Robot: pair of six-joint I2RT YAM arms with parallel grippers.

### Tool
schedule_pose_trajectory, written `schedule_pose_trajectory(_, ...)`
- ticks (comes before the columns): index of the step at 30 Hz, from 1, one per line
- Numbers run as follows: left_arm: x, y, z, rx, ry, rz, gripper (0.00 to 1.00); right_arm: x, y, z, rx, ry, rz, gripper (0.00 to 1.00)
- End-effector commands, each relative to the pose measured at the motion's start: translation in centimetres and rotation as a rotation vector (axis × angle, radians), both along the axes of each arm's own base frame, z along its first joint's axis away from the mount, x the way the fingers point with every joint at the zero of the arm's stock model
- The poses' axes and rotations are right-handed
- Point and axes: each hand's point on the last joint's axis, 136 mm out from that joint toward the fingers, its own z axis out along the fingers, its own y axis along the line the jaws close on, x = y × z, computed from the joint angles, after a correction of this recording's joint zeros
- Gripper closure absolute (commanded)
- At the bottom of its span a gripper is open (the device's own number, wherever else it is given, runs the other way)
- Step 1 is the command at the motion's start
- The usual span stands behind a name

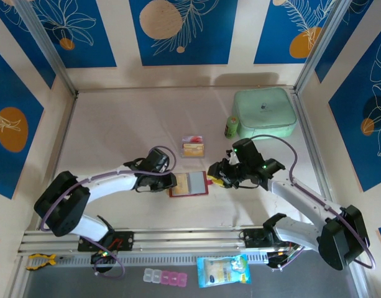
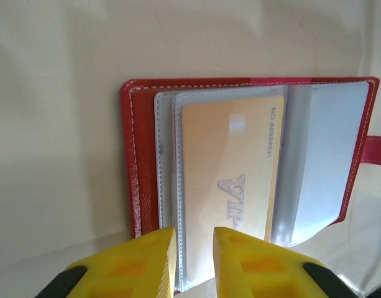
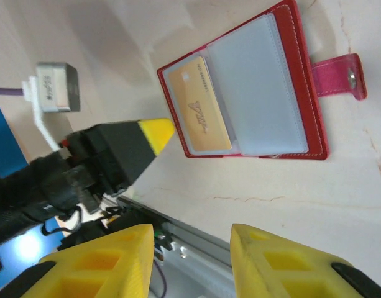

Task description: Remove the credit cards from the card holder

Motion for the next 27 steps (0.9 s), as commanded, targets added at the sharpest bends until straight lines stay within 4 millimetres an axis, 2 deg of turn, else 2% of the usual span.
schedule_pose_trajectory(1,0.7,-0.5,0.9,-0.065,-0.021,0.001,0.78,0.4,1.7,0.5,0.055,-0.102,0.107,0.62)
schedule_pose_trajectory(12,1.7,-0.9,0.0,-0.081,-0.012,-0.037,0.86,1.5,6.5,-0.7,0.075,-0.102,0.268,0.63)
schedule_pose_trajectory(18,2.1,-1.2,-0.2,-0.085,-0.006,-0.042,0.87,2.4,9.0,-2.3,0.066,-0.083,0.326,0.66)
schedule_pose_trajectory(22,2.3,-1.1,-0.2,-0.081,-0.013,-0.044,0.88,2.7,9.8,-3.6,0.044,-0.062,0.35,0.69)
schedule_pose_trajectory(27,2.2,-1.1,-0.6,-0.08,-0.009,-0.048,0.9,2.9,9.7,-5.6,-0.011,-0.045,0.364,0.71)
